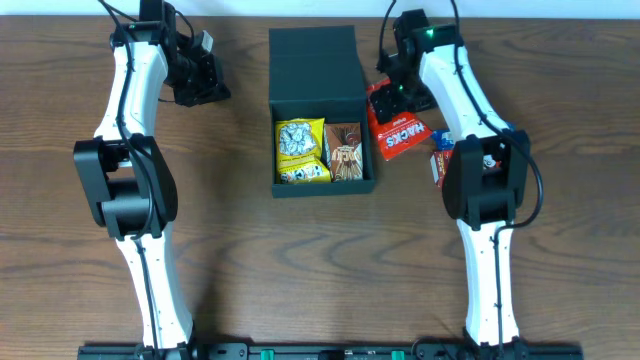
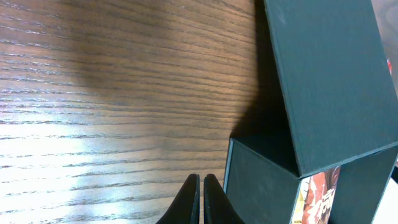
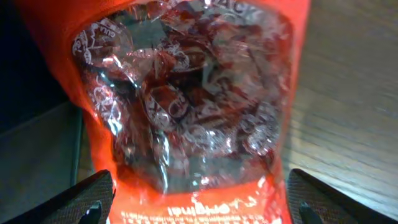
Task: Pack container
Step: 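Grasp the red gummy bag with the right gripper and lift it, then carry the red bag over the black box and lower it in, then push the red bag down into the box with the right gripper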
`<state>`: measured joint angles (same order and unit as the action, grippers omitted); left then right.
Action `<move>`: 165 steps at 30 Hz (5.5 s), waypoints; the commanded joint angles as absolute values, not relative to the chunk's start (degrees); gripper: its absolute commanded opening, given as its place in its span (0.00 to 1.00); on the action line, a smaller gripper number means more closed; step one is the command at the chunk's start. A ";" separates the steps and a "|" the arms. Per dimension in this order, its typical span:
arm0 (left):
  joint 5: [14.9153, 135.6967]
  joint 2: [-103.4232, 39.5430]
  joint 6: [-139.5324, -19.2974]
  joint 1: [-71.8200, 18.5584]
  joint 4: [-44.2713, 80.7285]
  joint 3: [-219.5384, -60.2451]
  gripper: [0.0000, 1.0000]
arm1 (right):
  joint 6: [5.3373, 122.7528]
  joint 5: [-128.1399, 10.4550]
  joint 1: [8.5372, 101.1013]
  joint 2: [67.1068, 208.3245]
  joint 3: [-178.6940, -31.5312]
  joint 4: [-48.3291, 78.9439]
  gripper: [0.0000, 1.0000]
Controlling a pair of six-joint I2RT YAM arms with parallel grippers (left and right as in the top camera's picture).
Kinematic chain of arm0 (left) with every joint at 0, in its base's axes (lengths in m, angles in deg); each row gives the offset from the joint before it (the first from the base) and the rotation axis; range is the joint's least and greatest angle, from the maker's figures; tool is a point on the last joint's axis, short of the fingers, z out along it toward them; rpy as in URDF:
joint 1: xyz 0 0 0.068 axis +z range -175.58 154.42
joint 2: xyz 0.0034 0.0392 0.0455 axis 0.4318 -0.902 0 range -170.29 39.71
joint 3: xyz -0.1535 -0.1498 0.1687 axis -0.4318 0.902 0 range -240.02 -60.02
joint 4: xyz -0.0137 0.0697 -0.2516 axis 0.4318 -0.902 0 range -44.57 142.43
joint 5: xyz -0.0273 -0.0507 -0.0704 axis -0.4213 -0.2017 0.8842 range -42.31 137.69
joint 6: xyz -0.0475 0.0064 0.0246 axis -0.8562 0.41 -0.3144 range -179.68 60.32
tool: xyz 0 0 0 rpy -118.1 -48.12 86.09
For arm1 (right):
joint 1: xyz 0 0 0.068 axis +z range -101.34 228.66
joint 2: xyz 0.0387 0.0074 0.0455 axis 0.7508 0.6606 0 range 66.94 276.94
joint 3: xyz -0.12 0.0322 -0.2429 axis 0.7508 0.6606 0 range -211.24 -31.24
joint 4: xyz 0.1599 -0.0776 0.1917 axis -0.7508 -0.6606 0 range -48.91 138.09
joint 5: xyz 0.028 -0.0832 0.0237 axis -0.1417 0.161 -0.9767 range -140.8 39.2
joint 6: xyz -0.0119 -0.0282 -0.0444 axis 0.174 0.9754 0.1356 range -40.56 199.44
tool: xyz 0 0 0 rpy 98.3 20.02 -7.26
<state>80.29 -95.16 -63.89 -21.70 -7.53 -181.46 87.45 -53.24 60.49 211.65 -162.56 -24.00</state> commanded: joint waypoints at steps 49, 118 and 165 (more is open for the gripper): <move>80.14 -94.64 -62.38 -21.46 -7.75 -182.78 0.06 | 63.39 -57.69 73.17 195.52 -161.16 -34.10 0.02; 82.17 -94.64 -63.45 -17.83 -5.98 -182.78 0.06 | 63.08 -66.81 80.62 192.70 -148.44 -12.35 0.01; 81.80 -94.64 -63.05 -18.60 -6.22 -182.78 0.06 | 90.62 -92.43 71.99 191.08 -135.18 -11.85 0.02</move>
